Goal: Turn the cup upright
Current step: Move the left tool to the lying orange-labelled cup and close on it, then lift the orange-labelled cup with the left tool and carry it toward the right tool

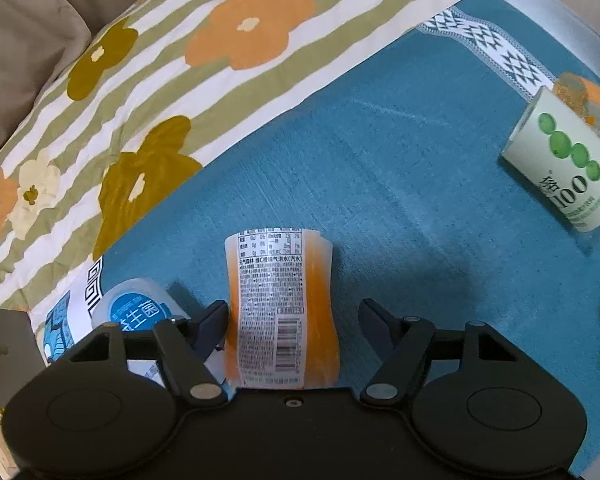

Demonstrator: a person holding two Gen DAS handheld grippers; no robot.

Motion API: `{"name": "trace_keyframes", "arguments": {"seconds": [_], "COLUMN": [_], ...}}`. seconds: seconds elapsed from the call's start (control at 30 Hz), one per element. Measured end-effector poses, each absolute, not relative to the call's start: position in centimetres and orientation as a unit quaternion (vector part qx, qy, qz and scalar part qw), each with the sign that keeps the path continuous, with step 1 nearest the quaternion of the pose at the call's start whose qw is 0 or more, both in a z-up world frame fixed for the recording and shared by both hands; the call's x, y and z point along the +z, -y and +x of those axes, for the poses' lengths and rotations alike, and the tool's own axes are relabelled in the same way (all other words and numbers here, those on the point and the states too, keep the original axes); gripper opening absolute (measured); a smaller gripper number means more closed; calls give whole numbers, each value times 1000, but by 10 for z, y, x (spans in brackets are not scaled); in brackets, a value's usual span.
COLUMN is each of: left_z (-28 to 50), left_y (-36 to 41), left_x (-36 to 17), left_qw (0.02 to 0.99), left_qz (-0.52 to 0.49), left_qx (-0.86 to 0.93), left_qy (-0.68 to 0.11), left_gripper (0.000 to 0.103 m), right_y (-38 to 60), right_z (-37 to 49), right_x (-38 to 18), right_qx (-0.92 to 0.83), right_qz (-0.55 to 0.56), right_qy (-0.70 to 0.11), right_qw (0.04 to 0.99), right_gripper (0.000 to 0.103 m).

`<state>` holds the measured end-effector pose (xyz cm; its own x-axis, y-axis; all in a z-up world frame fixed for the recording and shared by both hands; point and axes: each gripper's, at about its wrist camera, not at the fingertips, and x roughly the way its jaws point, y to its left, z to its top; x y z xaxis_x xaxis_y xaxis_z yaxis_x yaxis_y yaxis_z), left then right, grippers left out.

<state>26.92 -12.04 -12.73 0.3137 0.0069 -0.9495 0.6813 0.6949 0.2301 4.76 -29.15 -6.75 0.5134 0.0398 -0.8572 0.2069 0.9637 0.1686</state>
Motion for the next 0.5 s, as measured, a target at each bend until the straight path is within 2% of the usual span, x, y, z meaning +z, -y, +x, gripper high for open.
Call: {"name": "trace_keyframes", "arguments": {"seconds": [0.13,0.5], "left_z": [274,267], "left_y": [121,124], "left_x": [-133,-126], "left_qw": [747,754], "left_qz": [321,316], "left_qx": [-217,-212], "left_qy": [-540,-536], "left_gripper": [61,57], "right_y": [290,286], "right_z": [51,55], "right_x": [-72,-72], "right_qx": [-46,-40], "right_qz": [128,124], "right_qy": [-496,-498], "right_qw": [858,857], "right_gripper": [103,103]}}
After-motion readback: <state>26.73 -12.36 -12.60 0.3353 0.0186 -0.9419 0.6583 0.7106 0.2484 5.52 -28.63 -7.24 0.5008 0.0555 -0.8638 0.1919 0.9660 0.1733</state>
